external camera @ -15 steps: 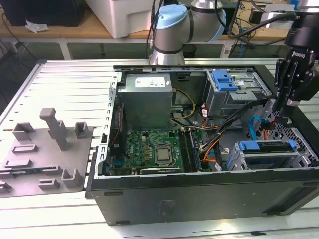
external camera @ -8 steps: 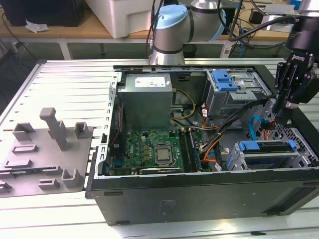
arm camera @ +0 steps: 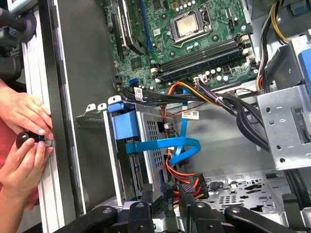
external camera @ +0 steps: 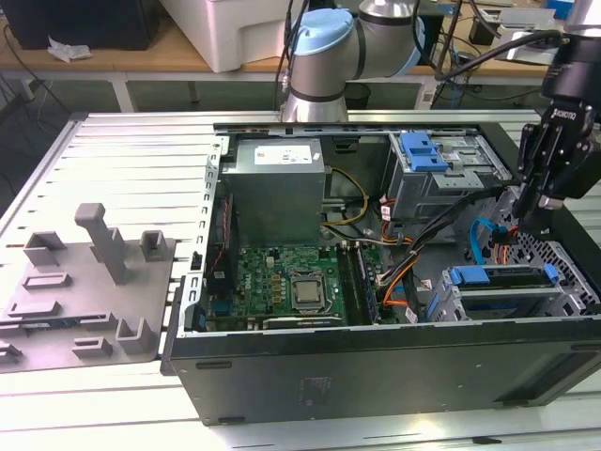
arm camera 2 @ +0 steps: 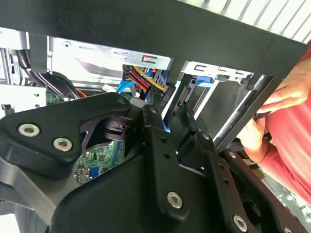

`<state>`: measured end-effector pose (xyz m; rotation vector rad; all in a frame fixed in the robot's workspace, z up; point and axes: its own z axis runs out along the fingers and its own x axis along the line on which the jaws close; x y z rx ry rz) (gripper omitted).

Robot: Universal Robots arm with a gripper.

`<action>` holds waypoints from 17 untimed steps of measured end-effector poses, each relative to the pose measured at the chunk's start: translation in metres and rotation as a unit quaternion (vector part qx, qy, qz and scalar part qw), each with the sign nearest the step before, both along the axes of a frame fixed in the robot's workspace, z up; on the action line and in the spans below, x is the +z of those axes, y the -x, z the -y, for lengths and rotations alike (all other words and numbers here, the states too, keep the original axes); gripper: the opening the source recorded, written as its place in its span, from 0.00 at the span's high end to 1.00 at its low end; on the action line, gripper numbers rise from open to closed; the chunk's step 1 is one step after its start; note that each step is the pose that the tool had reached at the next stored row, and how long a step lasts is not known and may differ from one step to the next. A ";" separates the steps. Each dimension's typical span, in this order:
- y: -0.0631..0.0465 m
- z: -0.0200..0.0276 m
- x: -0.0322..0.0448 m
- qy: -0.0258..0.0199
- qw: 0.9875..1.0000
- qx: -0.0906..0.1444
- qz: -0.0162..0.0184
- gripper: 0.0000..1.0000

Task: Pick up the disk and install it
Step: 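Insert the first disk wire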

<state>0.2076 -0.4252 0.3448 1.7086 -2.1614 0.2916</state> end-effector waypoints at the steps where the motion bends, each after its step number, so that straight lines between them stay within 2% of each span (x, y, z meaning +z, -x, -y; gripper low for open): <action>1: 0.000 -0.0017 -0.0008 0.001 1.000 0.000 0.000 0.65; 5: -0.002 -0.0069 -0.0024 0.003 1.000 0.002 0.000 0.65; 10: -0.005 -0.0071 -0.0055 0.006 1.000 0.003 -0.002 0.65; 17: -0.005 -0.0075 -0.0079 0.010 1.000 0.006 -0.002 0.65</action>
